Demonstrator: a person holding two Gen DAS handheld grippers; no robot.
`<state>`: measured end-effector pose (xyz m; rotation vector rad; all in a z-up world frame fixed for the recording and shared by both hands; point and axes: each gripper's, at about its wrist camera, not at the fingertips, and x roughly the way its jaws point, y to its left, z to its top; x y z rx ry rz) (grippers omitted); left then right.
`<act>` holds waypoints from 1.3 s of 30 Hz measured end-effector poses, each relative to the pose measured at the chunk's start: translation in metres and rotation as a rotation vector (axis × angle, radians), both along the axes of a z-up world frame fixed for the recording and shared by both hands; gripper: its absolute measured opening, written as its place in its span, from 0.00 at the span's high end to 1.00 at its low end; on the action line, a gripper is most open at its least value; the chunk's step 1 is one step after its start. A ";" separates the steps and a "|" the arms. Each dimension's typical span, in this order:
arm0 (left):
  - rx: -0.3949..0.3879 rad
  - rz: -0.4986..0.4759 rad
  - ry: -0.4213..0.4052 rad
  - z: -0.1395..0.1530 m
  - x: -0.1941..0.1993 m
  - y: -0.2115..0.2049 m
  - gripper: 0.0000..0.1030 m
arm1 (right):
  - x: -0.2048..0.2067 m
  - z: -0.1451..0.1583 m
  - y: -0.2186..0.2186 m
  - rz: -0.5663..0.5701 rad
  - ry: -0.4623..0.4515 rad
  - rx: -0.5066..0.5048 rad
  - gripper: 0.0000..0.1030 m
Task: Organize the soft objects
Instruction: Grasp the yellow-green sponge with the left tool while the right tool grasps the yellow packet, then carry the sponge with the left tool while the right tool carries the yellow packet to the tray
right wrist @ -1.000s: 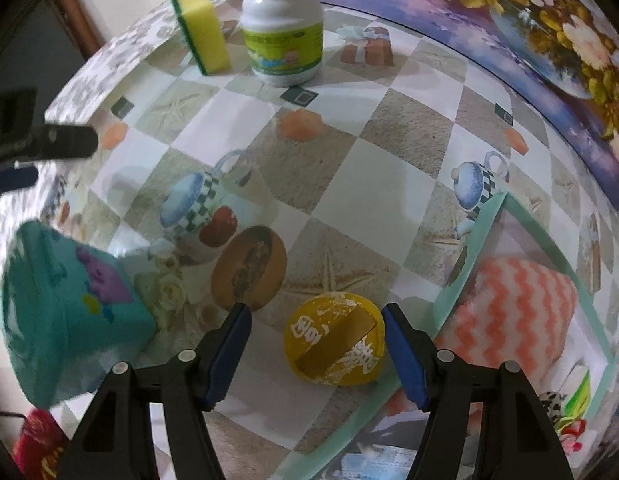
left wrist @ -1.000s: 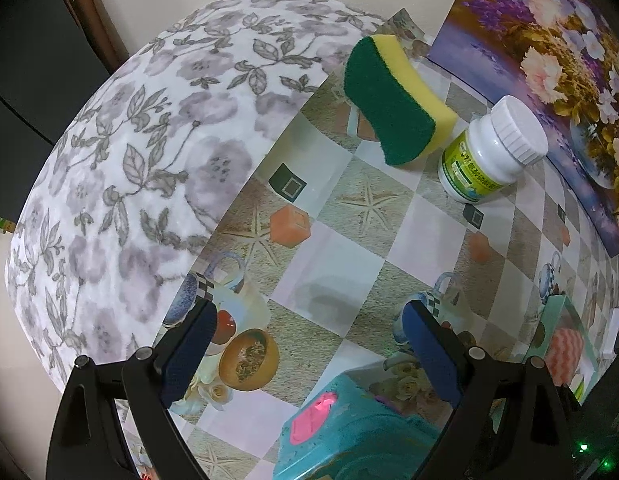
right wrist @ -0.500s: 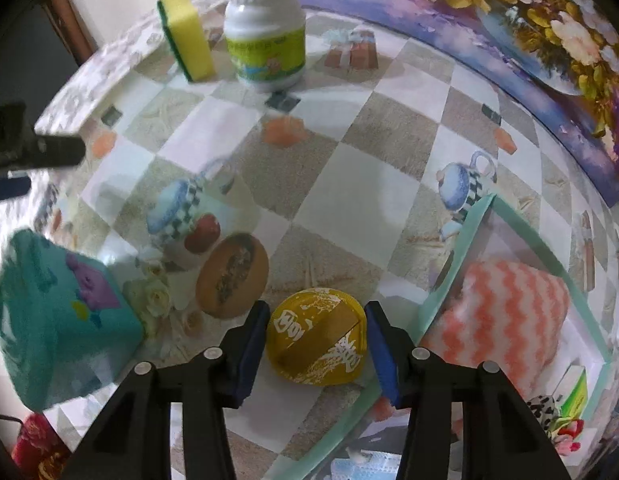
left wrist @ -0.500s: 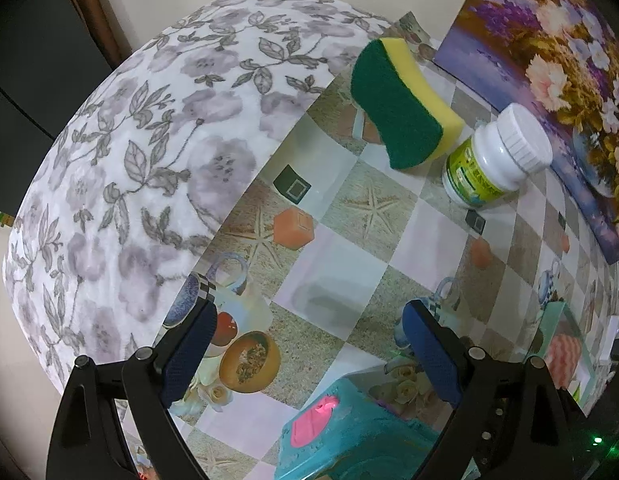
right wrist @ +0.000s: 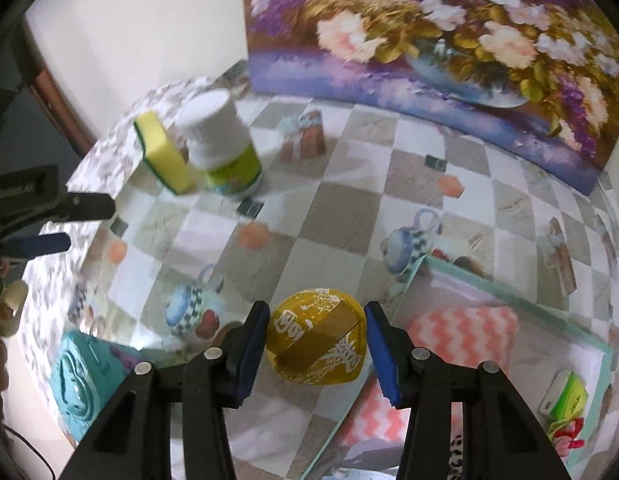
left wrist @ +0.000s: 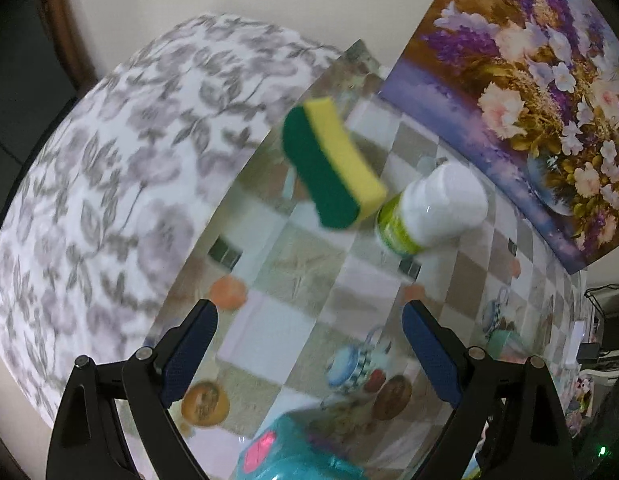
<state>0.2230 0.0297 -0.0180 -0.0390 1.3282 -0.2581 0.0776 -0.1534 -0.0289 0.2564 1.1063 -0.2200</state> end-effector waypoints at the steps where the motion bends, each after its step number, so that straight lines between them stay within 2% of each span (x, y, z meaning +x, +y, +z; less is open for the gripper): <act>1: 0.005 0.000 0.000 0.001 0.005 -0.003 0.09 | -0.001 0.002 -0.002 -0.006 -0.008 0.002 0.50; 6: -0.025 0.029 0.033 -0.003 0.034 -0.010 0.11 | -0.003 0.007 -0.014 -0.036 -0.044 0.022 0.50; 8: -0.005 0.045 0.027 -0.006 0.043 -0.014 0.25 | -0.002 0.008 -0.018 -0.043 -0.053 0.035 0.50; 9: -0.003 0.050 0.031 -0.008 0.045 -0.015 0.28 | -0.003 0.008 -0.020 -0.045 -0.057 0.042 0.50; 12: -0.072 0.082 0.083 -0.022 0.054 -0.015 0.31 | -0.004 0.007 -0.024 -0.055 -0.061 0.058 0.50; 15: -0.111 0.105 0.091 -0.026 0.058 -0.015 0.33 | -0.005 0.004 -0.026 -0.060 -0.059 0.069 0.50; 20: -0.091 0.122 0.057 -0.025 0.065 -0.021 0.43 | -0.006 0.000 -0.027 -0.057 -0.047 0.071 0.50; 23: -0.109 0.134 0.060 -0.026 0.070 -0.024 0.44 | -0.006 -0.001 -0.028 -0.060 -0.046 0.074 0.50; 28: -0.083 0.147 0.060 -0.031 0.074 -0.027 0.44 | -0.008 -0.001 -0.032 -0.065 -0.043 0.078 0.50; 30: -0.068 0.152 0.068 -0.035 0.074 -0.025 0.55 | -0.009 -0.002 -0.033 -0.066 -0.042 0.079 0.50; 31: -0.061 0.158 0.077 -0.037 0.073 -0.024 0.64 | -0.009 -0.002 -0.033 -0.067 -0.043 0.080 0.50; 32: -0.063 0.162 0.081 -0.038 0.072 -0.023 0.70 | -0.009 -0.003 -0.034 -0.069 -0.042 0.083 0.50; 39: -0.066 0.147 0.064 -0.025 0.060 -0.019 0.72 | -0.012 0.001 -0.037 -0.079 -0.046 0.092 0.50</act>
